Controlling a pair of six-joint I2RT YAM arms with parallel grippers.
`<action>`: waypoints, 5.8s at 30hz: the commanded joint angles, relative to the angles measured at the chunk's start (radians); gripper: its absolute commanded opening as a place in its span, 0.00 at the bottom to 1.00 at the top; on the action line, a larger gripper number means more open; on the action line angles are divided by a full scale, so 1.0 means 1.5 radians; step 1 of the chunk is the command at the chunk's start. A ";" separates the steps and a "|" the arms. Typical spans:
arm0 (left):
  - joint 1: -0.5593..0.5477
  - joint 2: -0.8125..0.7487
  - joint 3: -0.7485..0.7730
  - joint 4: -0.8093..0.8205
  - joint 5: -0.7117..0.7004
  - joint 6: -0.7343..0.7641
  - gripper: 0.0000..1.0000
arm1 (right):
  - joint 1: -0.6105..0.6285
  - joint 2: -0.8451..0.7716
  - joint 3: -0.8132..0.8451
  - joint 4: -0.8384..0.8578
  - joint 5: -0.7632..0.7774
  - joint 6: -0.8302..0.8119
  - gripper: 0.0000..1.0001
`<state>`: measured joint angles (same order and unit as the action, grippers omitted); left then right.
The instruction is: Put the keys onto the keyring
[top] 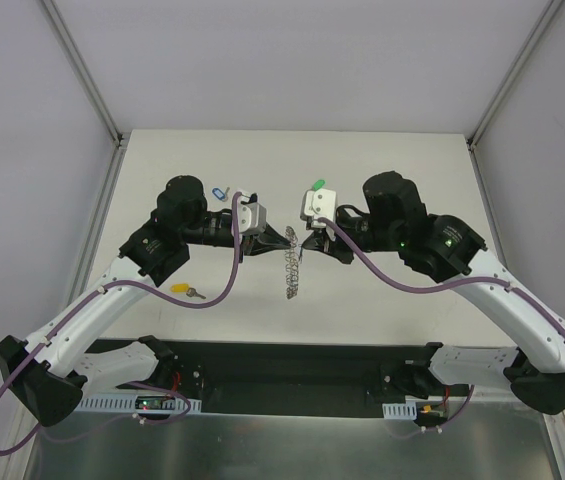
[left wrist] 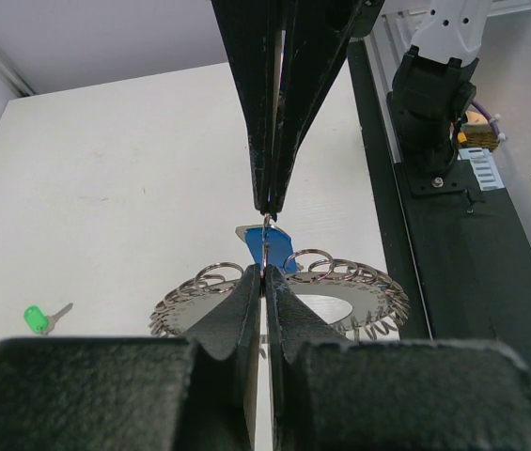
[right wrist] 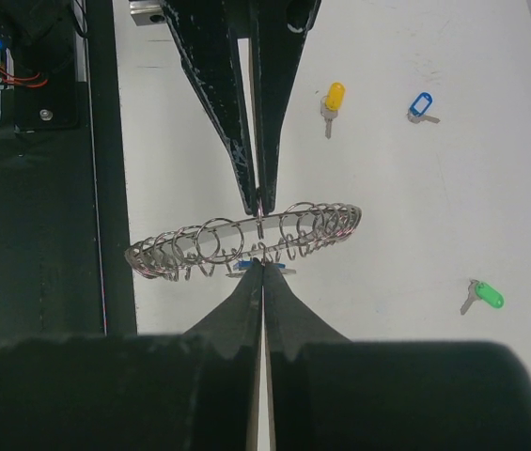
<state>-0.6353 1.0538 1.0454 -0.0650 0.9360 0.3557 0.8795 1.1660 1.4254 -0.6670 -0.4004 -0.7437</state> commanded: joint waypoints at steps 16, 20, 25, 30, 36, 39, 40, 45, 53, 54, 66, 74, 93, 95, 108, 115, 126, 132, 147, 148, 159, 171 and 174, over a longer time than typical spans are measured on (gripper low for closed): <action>-0.001 -0.002 0.007 0.041 0.047 0.015 0.00 | -0.003 -0.005 0.024 -0.007 -0.042 -0.012 0.01; -0.001 -0.002 0.007 0.041 0.049 0.012 0.00 | -0.002 -0.004 0.025 -0.004 -0.042 -0.012 0.01; -0.001 -0.001 0.008 0.041 0.050 0.011 0.00 | -0.003 -0.002 0.025 0.000 -0.040 -0.011 0.01; 0.000 -0.002 0.008 0.041 0.051 0.010 0.00 | -0.003 -0.002 0.026 0.003 -0.042 -0.010 0.01; -0.001 -0.001 0.009 0.041 0.055 0.008 0.00 | -0.003 0.001 0.026 0.006 -0.042 -0.009 0.01; -0.001 0.000 0.009 0.041 0.057 0.008 0.00 | -0.002 0.000 0.026 0.008 -0.041 -0.008 0.01; -0.001 0.000 0.009 0.041 0.057 0.007 0.00 | -0.002 0.002 0.026 0.009 -0.041 -0.008 0.01; -0.001 -0.001 0.009 0.041 0.057 0.007 0.00 | -0.002 0.005 0.026 0.012 -0.039 -0.006 0.01; -0.001 -0.001 0.010 0.041 0.058 0.006 0.00 | -0.002 0.006 0.031 0.014 -0.039 -0.006 0.01; -0.001 0.000 0.009 0.041 0.058 0.007 0.00 | -0.002 0.007 0.031 0.014 -0.039 -0.006 0.01; -0.001 0.003 0.012 0.041 0.063 0.005 0.00 | -0.003 0.007 0.037 0.022 -0.038 0.000 0.01; -0.001 0.006 0.013 0.041 0.059 0.001 0.00 | -0.003 0.010 0.035 0.030 -0.042 0.011 0.01; -0.003 0.012 0.020 0.041 0.070 -0.012 0.00 | 0.007 0.017 0.028 0.061 -0.054 0.023 0.01; -0.003 0.012 0.020 0.041 0.071 -0.012 0.00 | 0.009 0.017 0.027 0.062 -0.055 0.022 0.01; -0.003 0.015 0.020 0.057 0.100 -0.016 0.00 | 0.009 0.020 0.027 0.055 -0.098 0.003 0.01; -0.001 0.007 0.011 0.057 0.086 -0.009 0.00 | 0.003 0.018 0.033 0.037 -0.092 0.003 0.01; 0.011 -0.016 -0.010 0.057 0.081 0.004 0.00 | -0.024 -0.008 0.019 -0.006 -0.065 0.000 0.01; 0.012 -0.015 -0.006 0.057 0.089 0.006 0.00 | -0.025 -0.006 0.028 -0.026 -0.078 -0.010 0.01; 0.011 -0.006 0.004 0.057 0.100 0.009 0.00 | -0.025 0.009 0.052 -0.027 -0.108 -0.014 0.01; 0.012 -0.005 0.005 0.057 0.100 0.009 0.00 | -0.025 0.010 0.054 -0.026 -0.109 -0.015 0.01; 0.012 -0.005 0.008 0.057 0.097 0.013 0.00 | -0.025 0.021 0.055 -0.027 -0.125 -0.007 0.01; 0.012 -0.026 -0.029 0.057 0.007 0.027 0.00 | -0.033 0.024 0.031 -0.032 -0.046 0.019 0.01; 0.019 -0.043 -0.069 0.057 -0.058 0.039 0.00 | -0.052 0.034 -0.002 -0.056 0.000 0.036 0.01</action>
<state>-0.6262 1.0386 0.9962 -0.0307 0.9638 0.3653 0.8314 1.2037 1.4570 -0.7155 -0.4938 -0.7311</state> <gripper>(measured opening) 0.007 0.015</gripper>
